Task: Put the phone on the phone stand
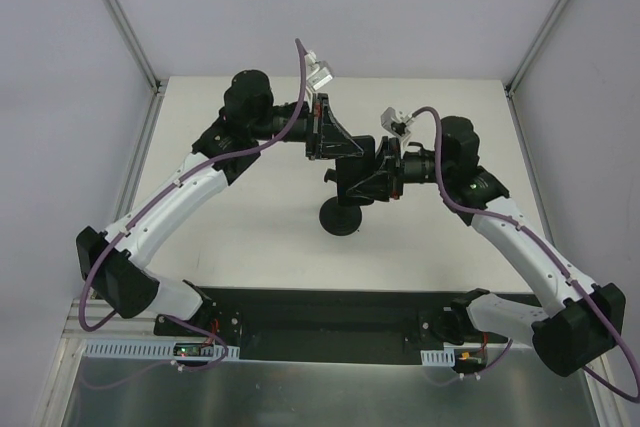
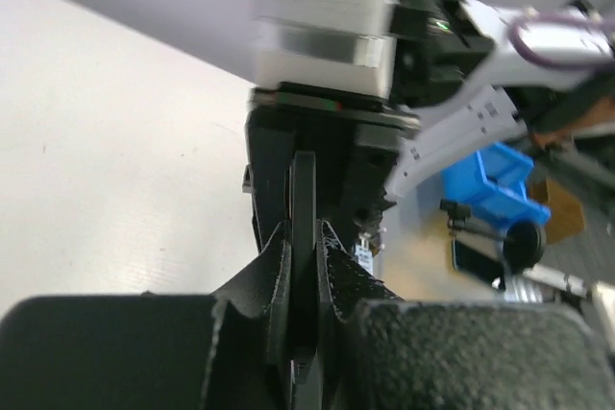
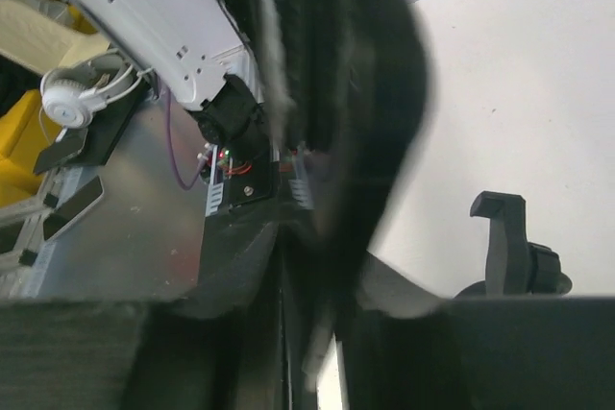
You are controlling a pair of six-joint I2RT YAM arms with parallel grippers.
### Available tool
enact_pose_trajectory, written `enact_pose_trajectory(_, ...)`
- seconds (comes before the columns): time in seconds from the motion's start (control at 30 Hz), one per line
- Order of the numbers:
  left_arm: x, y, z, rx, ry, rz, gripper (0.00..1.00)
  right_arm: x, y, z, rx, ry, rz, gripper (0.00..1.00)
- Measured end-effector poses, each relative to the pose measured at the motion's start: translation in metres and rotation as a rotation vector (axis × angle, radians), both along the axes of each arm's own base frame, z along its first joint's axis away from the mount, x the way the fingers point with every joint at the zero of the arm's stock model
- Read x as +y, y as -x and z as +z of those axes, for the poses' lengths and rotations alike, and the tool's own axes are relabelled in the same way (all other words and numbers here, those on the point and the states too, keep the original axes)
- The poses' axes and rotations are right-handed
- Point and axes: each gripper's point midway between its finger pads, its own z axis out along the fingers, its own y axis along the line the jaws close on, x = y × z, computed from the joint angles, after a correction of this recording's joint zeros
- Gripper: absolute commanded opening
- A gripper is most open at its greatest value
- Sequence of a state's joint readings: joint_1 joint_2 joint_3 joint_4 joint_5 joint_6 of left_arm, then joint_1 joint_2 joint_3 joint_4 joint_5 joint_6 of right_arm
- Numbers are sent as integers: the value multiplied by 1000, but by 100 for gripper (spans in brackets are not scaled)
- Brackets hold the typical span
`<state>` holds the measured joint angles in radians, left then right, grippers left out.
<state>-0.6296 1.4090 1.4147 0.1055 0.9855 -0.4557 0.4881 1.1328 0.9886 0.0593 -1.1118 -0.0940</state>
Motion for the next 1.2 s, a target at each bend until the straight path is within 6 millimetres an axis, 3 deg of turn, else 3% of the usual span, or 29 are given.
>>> enact_pose_trajectory(0.1,1,-11,-8,35,-46,115,0,1,-12,1,-23,18,-67,80)
enact_pose_trajectory(0.23,23,-23,-20,52,-132,334,0,-3,-36,3,-44,64,-215,100)
enact_pose_trajectory(0.33,56,-22,-16,35,-162,508,0,-12,-54,-2,-19,126,-350,97)
enact_pose_trajectory(0.47,110,-8,7,-25,-152,717,0,-33,-78,-1,68,246,-572,98)
enact_pose_trajectory(0.57,141,5,15,-46,-142,817,0,-43,-90,5,141,301,-698,91)
enact_pose_trajectory(0.6,149,9,15,-48,-144,844,0,-44,-92,7,169,311,-733,81)
enact_pose_trajectory(0.67,164,16,6,-41,-164,887,0,-45,-95,4,216,330,-806,69)
enact_pose_trajectory(0.73,172,18,-7,-24,-198,913,0,-45,-90,-6,261,372,-859,65)
enact_pose_trajectory(0.93,170,22,-46,49,-300,890,0,-36,-72,-37,282,512,-985,58)
enact_pose_trajectory(1.07,164,23,-61,90,-330,857,0,-29,-69,-51,274,559,-1047,48)
enact_pose_trajectory(1.2,164,28,-70,104,-341,840,0,-26,-73,-67,259,611,-1115,45)
